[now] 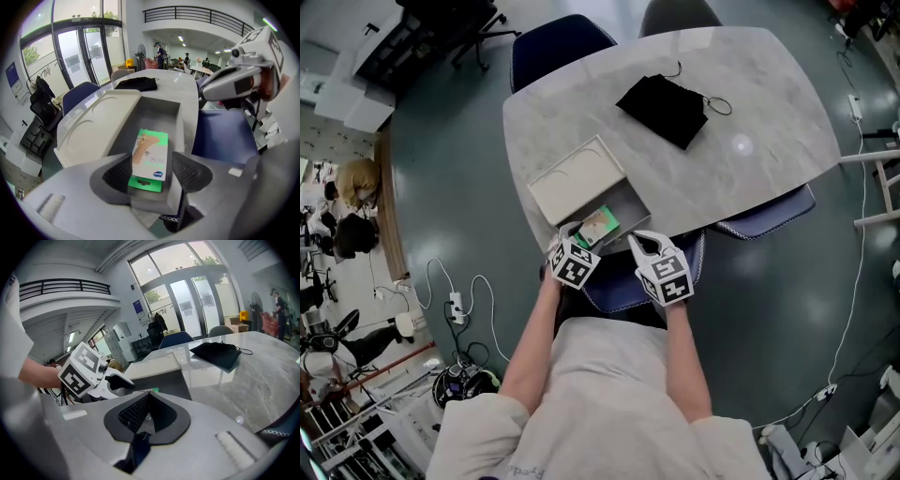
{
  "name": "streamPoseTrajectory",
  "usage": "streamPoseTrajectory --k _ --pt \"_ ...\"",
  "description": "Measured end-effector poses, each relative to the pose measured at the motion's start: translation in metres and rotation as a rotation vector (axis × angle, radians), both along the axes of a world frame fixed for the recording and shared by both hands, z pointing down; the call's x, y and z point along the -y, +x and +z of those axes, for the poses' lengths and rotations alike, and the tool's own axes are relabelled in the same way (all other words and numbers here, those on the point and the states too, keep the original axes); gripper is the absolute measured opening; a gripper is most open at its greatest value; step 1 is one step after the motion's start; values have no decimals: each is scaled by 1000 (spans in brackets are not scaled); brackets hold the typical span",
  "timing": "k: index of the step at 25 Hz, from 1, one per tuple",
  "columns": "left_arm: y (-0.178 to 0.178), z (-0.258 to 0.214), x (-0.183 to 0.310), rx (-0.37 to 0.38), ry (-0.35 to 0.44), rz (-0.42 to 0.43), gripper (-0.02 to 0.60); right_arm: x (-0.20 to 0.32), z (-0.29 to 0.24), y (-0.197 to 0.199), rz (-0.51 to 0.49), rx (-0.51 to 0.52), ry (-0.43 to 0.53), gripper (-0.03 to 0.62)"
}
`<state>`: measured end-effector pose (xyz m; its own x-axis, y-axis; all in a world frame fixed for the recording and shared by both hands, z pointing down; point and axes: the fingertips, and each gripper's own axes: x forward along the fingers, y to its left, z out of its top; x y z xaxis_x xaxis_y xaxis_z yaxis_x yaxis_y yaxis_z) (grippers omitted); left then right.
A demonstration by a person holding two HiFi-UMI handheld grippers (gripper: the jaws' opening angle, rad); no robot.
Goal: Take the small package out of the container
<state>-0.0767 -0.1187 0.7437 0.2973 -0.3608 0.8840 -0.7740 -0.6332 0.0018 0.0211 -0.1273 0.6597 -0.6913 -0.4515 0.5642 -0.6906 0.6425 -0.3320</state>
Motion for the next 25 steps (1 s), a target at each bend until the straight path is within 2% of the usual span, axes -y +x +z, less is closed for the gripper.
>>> streamPoseTrajectory --k 6,14,19,25 --pt "4 9 3 23 -36 50 311 6 -1 0 -1 3 3 -2" --pt "5 16 8 45 -46 101 311 11 -5 -5 1 16 8 -2" --pt "7 21 13 48 -66 126 344 14 -3 1 25 29 -4 -2" --pt "9 28 14 81 -76 181 347 22 -6 4 50 41 -7 -2"
